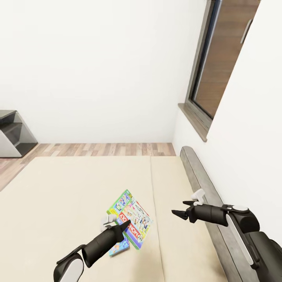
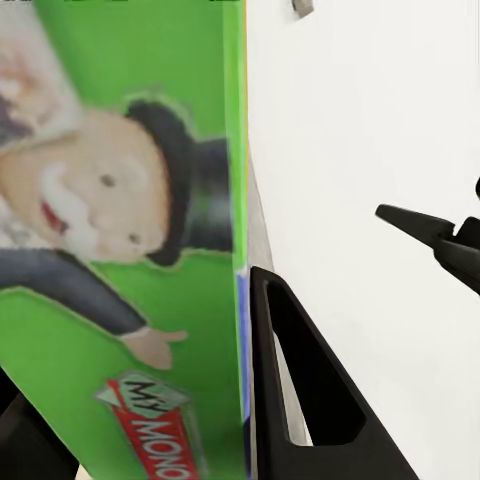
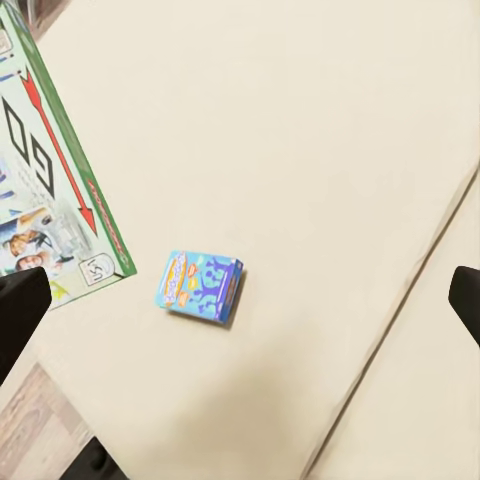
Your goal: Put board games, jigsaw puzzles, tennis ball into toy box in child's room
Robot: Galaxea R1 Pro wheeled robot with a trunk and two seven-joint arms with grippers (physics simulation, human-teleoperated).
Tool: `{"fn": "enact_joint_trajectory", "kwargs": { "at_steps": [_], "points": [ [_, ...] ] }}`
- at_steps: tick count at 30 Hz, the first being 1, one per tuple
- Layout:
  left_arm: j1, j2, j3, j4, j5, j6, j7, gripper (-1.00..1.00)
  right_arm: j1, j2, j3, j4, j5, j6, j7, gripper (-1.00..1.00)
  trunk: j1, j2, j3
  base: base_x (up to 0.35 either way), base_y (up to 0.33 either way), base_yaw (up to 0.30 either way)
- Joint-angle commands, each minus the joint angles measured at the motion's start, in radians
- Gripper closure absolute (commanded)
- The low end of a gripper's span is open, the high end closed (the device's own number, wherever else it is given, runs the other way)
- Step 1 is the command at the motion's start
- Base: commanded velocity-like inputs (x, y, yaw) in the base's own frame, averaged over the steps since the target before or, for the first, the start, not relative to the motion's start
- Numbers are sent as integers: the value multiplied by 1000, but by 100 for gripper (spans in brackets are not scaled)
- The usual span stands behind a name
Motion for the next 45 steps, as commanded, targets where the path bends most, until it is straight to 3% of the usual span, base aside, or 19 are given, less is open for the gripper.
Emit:
{"fn": "enact_joint_trajectory", "kwargs": {
  "at_steps": [1, 45],
  "points": [
    [-1, 0, 0, 0, 7, 5, 0, 100, -1, -1, 1, -1, -5, 8, -1, -100, 1, -2, 0, 0, 0, 0],
    [-2, 0, -1, 0, 8, 6, 0, 100, -1, -1, -1, -1, -5, 8, 0, -100, 1, -2, 67, 0, 0, 0]
  ]
}}
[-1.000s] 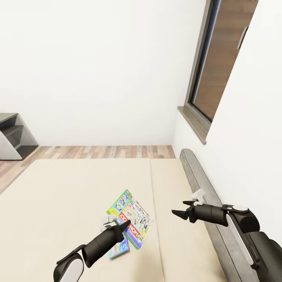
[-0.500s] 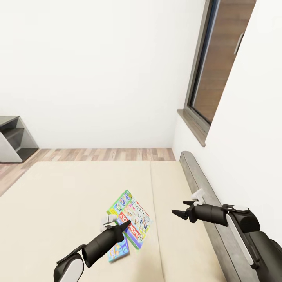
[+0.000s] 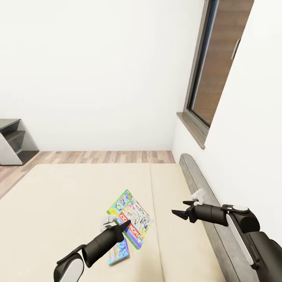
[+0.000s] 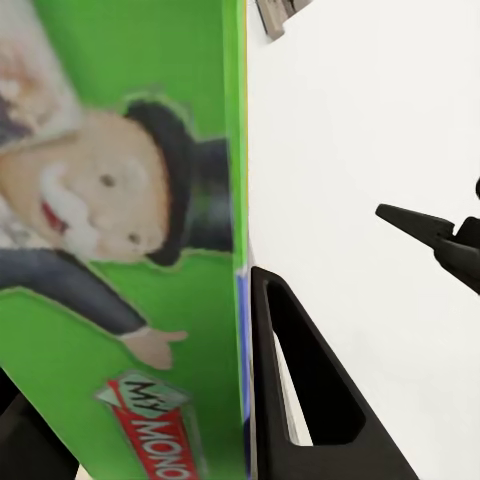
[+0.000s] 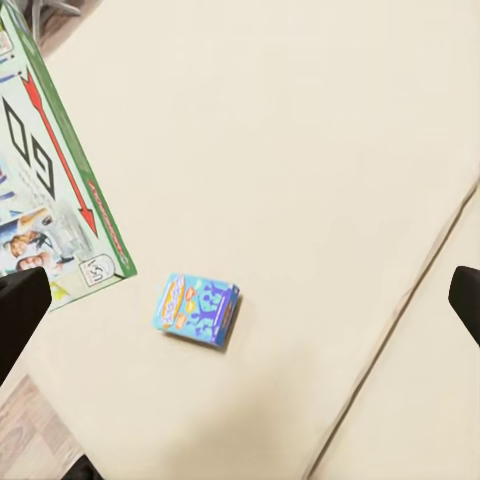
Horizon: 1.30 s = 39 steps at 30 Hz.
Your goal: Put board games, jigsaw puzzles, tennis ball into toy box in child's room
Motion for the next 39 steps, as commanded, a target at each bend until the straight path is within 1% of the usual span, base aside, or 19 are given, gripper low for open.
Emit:
{"fn": "enact_joint_trajectory", "kwargs": {
  "at_steps": [1, 39],
  "points": [
    [-1, 0, 0, -1, 7, 5, 1, 100, -1, -1, 1, -1, -5, 7, -1, -100, 1, -2, 0, 0, 0, 0],
    [-1, 1, 0, -1, 11, 7, 0, 100, -1, -1, 1, -2, -5, 7, -1, -100, 1, -2, 58, 0, 0, 0]
  ]
}}
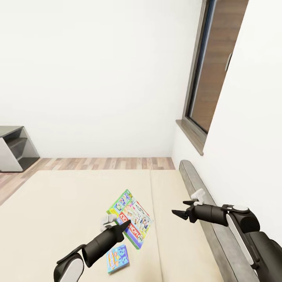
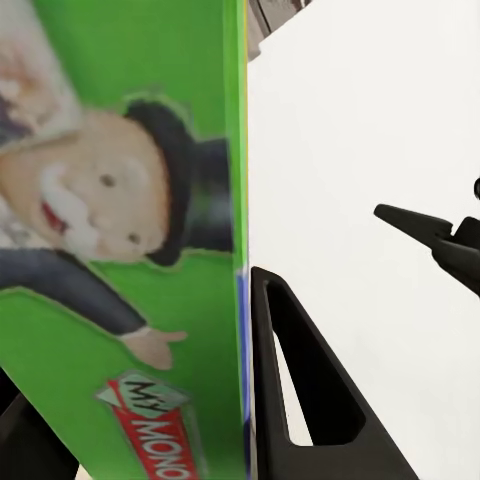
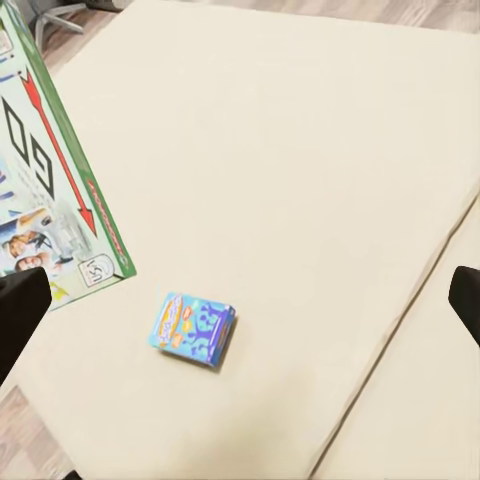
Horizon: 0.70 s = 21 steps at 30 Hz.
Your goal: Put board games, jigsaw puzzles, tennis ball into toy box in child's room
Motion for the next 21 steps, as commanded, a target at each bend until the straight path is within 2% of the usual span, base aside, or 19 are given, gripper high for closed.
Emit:
{"fn": "enact_joint_trajectory", "kwargs": {
  "at_steps": [1, 11, 21],
  "points": [
    [-1, 0, 0, 0, 7, 6, 1, 100, -1, -1, 1, -1, -5, 7, -1, -100, 1, -2, -1, 0, 0, 0],
    [-1, 1, 0, -1, 9, 8, 2, 100, -1, -1, 0, -1, -6, 7, 0, -100, 1, -2, 14, 0, 0, 0],
    [-1, -1, -1, 0, 7, 9, 7, 100, 3, -3, -3, 8, -10, -4, 7, -100, 1, -2, 19, 0, 0, 0]
  ]
}}
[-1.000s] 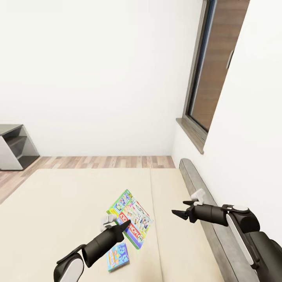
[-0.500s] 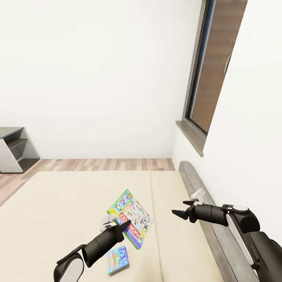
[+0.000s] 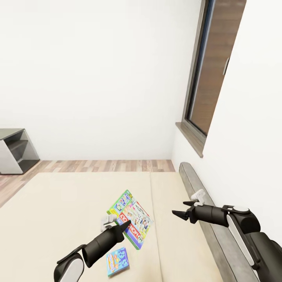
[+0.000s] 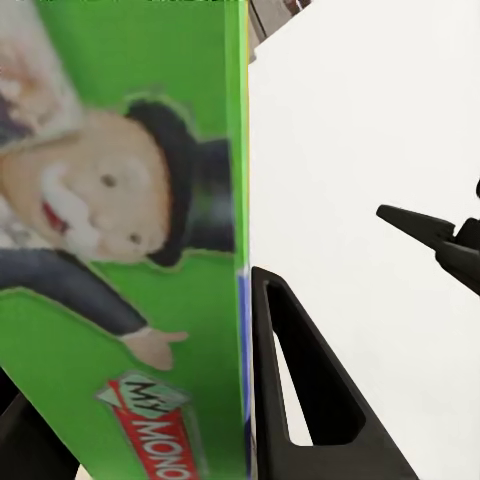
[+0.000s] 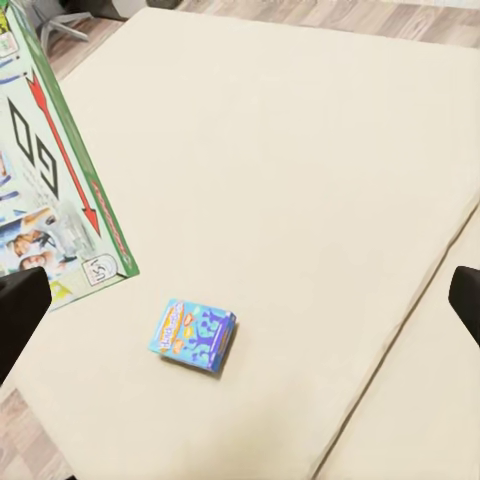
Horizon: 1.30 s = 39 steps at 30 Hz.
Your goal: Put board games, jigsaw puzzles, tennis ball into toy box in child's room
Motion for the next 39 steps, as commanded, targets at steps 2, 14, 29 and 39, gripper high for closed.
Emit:
{"fn": "enact_joint_trajectory", "kwargs": {
  "at_steps": [2, 14, 29, 39],
  "points": [
    [-1, 0, 0, 0, 7, 5, 1, 100, 0, 0, -1, 4, -7, 4, -1, -100, 1, -2, -2, 0, 0, 0],
    [-1, 1, 0, 17, 6, 3, 0, 100, 8, 2, -4, 48, -7, -64, 1, -100, 1, -2, -1, 0, 0, 0],
    [0, 3, -1, 21, 4, 1, -4, 100, 9, 2, -9, 47, -13, -61, -2, -100, 1, -2, -1, 0, 0, 0],
    [1, 3, 0, 28, 4, 0, -1, 100, 9, 1, -8, 46, -9, -53, -2, -100, 1, -2, -1, 0, 0, 0]
  ]
}}
